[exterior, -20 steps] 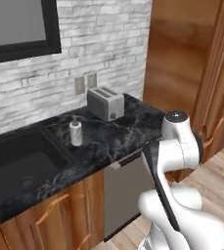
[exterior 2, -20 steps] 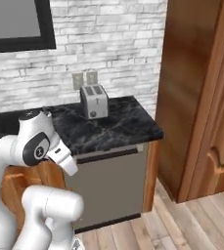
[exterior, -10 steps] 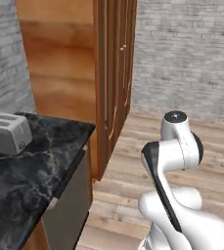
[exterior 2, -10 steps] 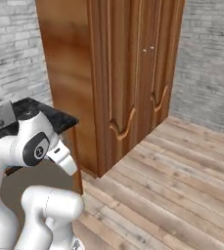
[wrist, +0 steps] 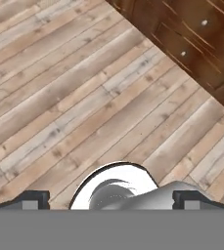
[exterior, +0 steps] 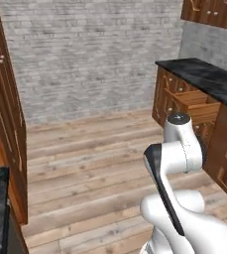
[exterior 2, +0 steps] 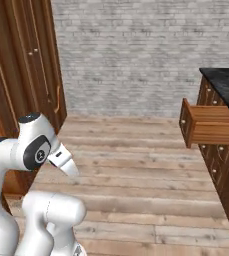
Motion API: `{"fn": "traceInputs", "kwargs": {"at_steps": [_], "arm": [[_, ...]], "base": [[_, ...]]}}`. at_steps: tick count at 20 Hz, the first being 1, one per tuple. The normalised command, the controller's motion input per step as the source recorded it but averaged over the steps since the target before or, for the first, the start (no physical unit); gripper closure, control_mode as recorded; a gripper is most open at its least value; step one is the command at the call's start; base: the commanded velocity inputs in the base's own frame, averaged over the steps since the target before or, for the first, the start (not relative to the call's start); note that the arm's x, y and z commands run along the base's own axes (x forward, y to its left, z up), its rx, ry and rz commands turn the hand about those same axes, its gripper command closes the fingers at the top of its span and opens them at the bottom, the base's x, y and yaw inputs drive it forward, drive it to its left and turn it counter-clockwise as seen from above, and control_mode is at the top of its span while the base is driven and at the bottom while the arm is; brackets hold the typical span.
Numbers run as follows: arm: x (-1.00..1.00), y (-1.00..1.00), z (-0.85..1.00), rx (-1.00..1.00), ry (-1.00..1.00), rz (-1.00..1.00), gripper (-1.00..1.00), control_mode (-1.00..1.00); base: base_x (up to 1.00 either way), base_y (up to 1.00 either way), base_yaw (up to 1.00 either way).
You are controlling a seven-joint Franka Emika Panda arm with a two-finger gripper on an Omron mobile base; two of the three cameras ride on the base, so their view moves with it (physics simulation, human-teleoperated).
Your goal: Restock the sink supplies by placing the sponge and soap dispenser on the counter and next to the sink. Make sure the soap dispenser is upright.
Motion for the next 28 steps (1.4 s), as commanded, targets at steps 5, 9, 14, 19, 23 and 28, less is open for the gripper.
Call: {"fn": "traceInputs", "kwargs": {"at_steps": [5, 9, 14, 19, 23, 28], "arm": [[0.0, 0.0, 0.0, 0.0, 0.0, 0.0, -1.0, 1.0], [0.0, 0.0, 0.0, 0.0, 0.0, 0.0, -1.0, 1.0], [0.0, 0.0, 0.0, 0.0, 0.0, 0.0, -1.0, 1.0], [0.0, 0.0, 0.0, 0.0, 0.0, 0.0, -1.0, 1.0], [0.0, 0.0, 0.0, 0.0, 0.0, 0.0, -1.0, 1.0], [0.0, 0.0, 0.0, 0.0, 0.0, 0.0, -1.0, 1.0]], "base": [[0.95, 0.0, -0.67], [1.0, 0.0, -0.56], [1.0, 0.0, -0.56], [1.0, 0.01, -0.55], [1.0, 0.23, -0.59], [0.93, 0.87, -0.52]]}}
